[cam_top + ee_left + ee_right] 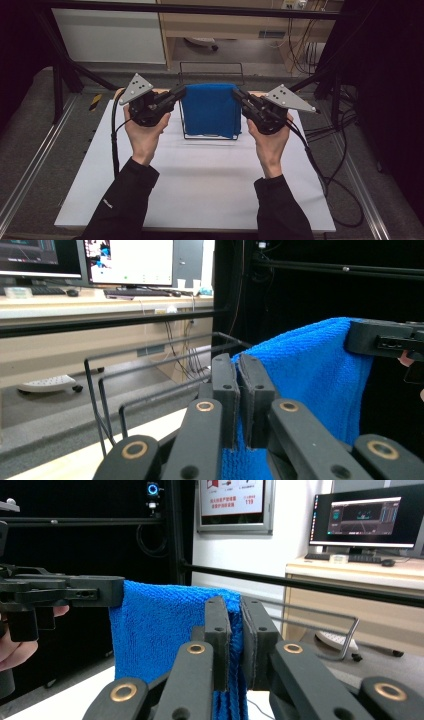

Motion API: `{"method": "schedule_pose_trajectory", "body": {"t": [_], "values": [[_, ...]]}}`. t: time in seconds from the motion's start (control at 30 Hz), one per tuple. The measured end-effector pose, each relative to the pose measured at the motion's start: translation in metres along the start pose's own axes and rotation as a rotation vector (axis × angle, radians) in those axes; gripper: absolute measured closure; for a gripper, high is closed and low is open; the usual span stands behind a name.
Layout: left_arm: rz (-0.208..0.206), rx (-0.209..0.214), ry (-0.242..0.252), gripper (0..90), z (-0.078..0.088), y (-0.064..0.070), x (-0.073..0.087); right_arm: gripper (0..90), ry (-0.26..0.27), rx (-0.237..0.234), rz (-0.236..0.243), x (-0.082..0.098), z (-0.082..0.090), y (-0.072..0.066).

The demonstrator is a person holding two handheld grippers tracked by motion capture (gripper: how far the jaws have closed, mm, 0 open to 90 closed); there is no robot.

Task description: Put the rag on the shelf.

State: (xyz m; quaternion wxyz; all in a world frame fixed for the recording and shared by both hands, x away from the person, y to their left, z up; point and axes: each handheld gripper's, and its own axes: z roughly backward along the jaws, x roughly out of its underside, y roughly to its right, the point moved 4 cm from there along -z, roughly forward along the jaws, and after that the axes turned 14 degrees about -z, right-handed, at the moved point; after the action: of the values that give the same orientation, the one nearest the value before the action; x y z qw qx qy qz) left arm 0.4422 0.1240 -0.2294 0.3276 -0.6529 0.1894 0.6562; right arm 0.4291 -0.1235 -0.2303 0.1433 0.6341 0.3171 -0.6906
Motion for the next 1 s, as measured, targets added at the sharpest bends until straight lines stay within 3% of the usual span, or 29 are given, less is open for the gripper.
{"method": "schedule_pose_trajectory", "body": {"t": [0.43, 0.57, 1.0], "values": [[-0.007, -0.018, 0.054, 86.6, -0.005, -0.009, -0.03, 83.6, 0.072, 0.007, 0.016, -0.032, -0.005, -0.006], [0.008, -0.022, 0.069, 86.6, -0.007, -0.012, -0.036, 83.7, 0.079, 0.01, 0.022, -0.038, -0.006, -0.007], [-0.029, -0.054, 0.091, 86.6, -0.018, -0.026, -0.058, 83.6, 0.102, 0.035, 0.05, -0.06, -0.021, -0.001]]}}
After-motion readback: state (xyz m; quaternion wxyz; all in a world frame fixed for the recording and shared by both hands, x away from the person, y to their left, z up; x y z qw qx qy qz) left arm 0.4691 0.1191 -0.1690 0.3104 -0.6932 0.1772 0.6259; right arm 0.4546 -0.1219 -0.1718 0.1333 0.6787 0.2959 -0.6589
